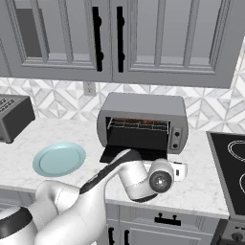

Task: Pick up the kebab skewer and baguette bread, and place them inside the toaster oven. Close the toaster oven door and start by setting the timer.

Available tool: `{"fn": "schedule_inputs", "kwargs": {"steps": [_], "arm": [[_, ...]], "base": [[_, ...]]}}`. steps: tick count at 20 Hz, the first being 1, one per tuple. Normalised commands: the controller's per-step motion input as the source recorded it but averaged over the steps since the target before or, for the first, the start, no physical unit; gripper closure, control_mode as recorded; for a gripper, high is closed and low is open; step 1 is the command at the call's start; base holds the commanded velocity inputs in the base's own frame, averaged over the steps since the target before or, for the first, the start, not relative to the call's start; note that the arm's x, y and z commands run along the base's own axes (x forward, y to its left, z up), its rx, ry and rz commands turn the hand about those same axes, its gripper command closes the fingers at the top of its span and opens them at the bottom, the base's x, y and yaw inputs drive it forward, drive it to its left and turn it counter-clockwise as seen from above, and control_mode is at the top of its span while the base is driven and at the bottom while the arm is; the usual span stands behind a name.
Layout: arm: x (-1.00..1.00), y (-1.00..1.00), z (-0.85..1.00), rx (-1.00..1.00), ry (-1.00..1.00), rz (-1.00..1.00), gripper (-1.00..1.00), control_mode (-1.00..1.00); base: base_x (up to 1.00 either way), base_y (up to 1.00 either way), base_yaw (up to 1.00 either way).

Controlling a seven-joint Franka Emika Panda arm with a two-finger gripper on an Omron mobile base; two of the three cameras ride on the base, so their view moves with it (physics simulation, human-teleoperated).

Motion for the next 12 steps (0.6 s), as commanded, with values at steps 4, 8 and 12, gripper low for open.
{"fn": "schedule_inputs", "kwargs": {"steps": [4,8,12], "arm": [[-0.58,0.0,-0.04,-0.03,0.15,0.06,-1.0,-1.0],[-0.37,0.0,-0.08,-0.04,0.15,0.06,-1.0,-1.0],[0.0,0.14,-0.19,-0.02,0.04,0.05,-1.0,-1.0]], "base": [[0.0,0.0,0.0],[0.0,0.0,0.0],[0.0,0.0,0.0]]}}
